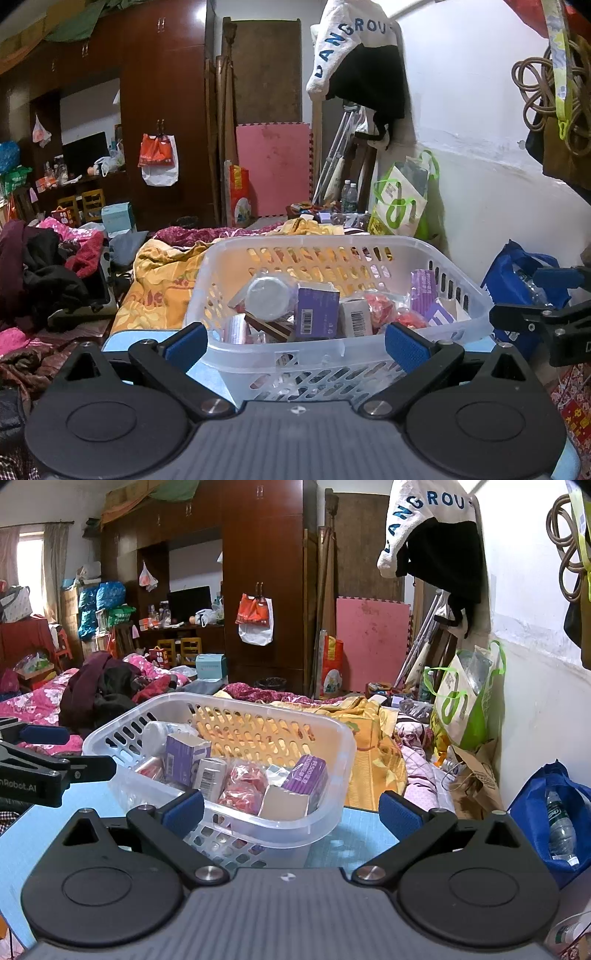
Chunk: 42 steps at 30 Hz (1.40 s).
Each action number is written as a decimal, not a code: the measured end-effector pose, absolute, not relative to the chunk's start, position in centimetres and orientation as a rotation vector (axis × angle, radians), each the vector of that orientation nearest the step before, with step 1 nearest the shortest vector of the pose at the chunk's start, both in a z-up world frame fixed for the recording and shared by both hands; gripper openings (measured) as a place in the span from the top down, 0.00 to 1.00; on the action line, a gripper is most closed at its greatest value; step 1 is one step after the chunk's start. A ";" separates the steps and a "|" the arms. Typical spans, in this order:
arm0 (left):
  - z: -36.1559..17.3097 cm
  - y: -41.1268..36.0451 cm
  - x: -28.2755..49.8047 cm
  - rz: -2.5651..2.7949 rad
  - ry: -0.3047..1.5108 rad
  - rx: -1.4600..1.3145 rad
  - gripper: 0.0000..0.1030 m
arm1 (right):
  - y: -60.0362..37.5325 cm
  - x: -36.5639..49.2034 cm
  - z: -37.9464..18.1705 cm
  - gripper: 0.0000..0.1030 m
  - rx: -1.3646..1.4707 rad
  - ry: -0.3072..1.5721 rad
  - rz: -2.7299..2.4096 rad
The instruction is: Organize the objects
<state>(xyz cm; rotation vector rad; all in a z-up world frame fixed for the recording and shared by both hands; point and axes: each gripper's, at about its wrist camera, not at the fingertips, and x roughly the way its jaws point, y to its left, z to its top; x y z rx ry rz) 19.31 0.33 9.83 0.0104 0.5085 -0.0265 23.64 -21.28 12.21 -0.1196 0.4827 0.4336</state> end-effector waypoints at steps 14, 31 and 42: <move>9.8 -0.2 19.2 -0.055 0.503 0.023 0.00 | -21.1 23.3 12.4 0.00 -0.140 0.467 0.434; 9.5 -0.4 19.3 -0.057 0.506 0.024 0.00 | -20.9 23.1 11.8 0.00 -0.142 0.470 0.428; 9.2 -0.7 19.4 -0.056 0.513 0.029 0.00 | -20.9 23.0 11.8 0.00 -0.141 0.470 0.428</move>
